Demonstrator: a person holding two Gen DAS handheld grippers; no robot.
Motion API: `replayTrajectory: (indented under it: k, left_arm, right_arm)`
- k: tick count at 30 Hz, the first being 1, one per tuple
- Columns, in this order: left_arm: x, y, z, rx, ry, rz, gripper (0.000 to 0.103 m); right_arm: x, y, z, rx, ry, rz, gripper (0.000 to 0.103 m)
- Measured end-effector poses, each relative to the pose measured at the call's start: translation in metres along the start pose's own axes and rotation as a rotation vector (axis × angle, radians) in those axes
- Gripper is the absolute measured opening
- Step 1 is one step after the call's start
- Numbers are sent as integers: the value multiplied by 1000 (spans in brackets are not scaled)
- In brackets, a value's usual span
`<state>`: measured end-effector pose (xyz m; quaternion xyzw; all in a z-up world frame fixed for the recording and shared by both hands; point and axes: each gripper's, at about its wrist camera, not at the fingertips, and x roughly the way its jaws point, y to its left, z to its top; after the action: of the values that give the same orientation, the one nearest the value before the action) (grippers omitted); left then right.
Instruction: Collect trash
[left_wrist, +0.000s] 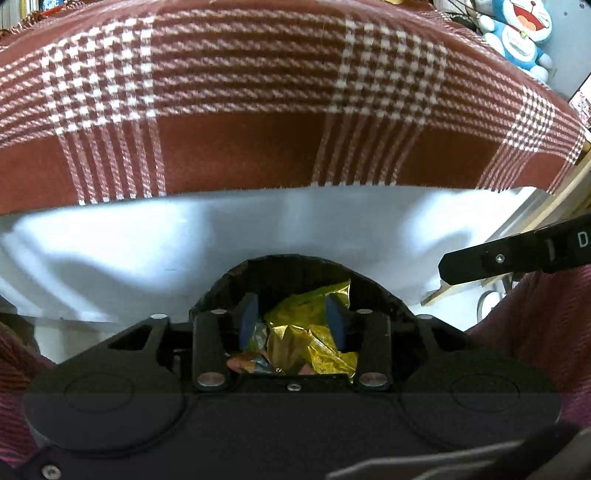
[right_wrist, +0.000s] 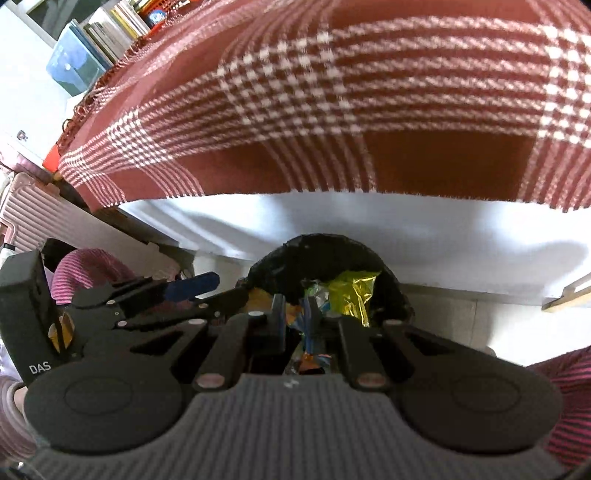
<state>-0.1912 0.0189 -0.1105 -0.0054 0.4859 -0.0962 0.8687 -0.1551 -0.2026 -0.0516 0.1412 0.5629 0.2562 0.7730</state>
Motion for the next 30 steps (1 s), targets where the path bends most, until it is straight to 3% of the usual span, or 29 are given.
replayTrajectory:
  k: [7, 15, 24, 30]
  left_arm:
    - [18, 0, 0, -6, 34, 13, 59]
    - [25, -2, 4, -9, 49, 21, 68]
    - [31, 0, 3, -15, 79, 43, 79]
    - [38, 4, 1, -38, 117, 46, 81]
  right_arm:
    - [11, -2, -1, -2, 21, 0, 17]
    - [16, -2, -1, -10, 24, -2, 17]
    - [23, 2, -5, -35, 26, -23, 29]
    - [28, 3, -9, -43, 32, -31, 48]
